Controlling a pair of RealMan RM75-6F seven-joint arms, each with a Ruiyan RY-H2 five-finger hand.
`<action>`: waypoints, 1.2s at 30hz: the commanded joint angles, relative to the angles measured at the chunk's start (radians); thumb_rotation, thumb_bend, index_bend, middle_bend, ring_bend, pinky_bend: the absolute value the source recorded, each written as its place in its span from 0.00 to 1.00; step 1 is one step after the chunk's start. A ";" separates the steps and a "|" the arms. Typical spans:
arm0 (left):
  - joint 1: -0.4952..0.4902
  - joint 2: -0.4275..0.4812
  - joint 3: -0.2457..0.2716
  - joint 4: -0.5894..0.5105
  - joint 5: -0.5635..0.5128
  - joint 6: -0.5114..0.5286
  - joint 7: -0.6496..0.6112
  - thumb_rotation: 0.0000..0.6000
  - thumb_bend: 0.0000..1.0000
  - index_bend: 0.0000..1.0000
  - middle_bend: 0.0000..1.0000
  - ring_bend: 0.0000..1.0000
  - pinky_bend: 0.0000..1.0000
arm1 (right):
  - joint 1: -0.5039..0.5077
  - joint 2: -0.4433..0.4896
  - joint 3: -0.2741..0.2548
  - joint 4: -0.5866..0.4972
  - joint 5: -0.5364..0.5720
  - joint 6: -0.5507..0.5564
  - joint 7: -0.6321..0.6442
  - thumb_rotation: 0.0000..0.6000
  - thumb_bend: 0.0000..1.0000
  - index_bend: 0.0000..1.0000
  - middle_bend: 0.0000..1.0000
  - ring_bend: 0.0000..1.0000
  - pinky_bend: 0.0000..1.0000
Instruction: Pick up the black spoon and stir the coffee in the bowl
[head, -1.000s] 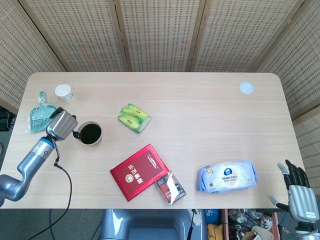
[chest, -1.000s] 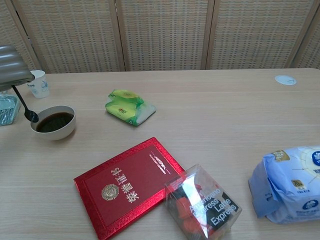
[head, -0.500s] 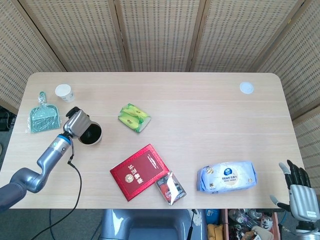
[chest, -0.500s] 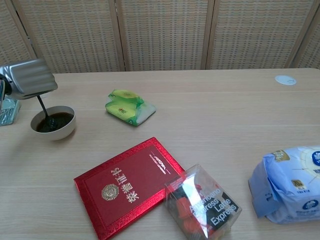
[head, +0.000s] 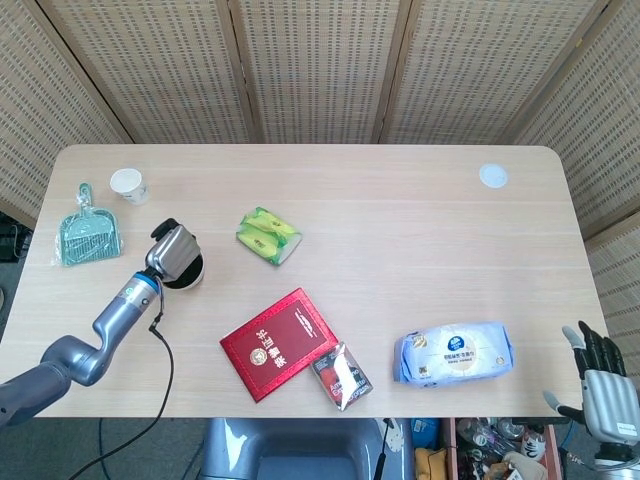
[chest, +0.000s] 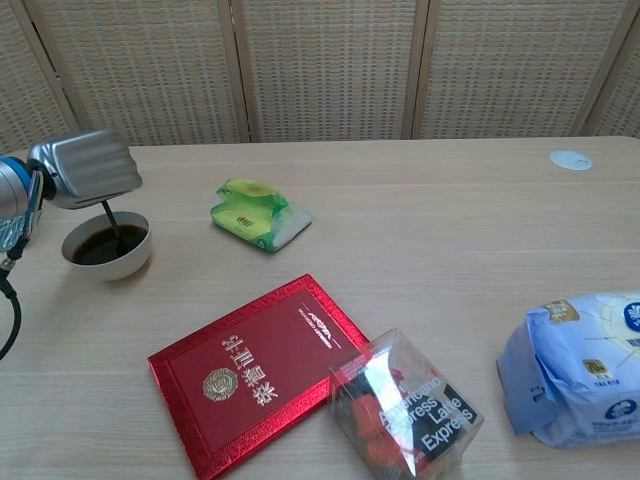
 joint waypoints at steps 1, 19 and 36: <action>-0.012 -0.015 -0.012 0.014 -0.013 -0.007 0.002 1.00 0.45 0.67 0.78 0.71 0.74 | -0.001 0.000 0.001 0.001 0.003 -0.001 0.001 1.00 0.24 0.00 0.00 0.00 0.00; -0.003 -0.035 0.004 0.093 -0.043 -0.011 -0.041 1.00 0.45 0.67 0.78 0.71 0.74 | 0.005 -0.001 0.005 -0.003 0.006 -0.011 -0.009 1.00 0.24 0.00 0.00 0.00 0.00; 0.030 0.008 0.026 -0.012 -0.026 0.045 -0.050 1.00 0.45 0.67 0.78 0.71 0.74 | 0.007 -0.003 0.004 0.009 0.001 -0.010 0.010 1.00 0.24 0.00 0.00 0.00 0.00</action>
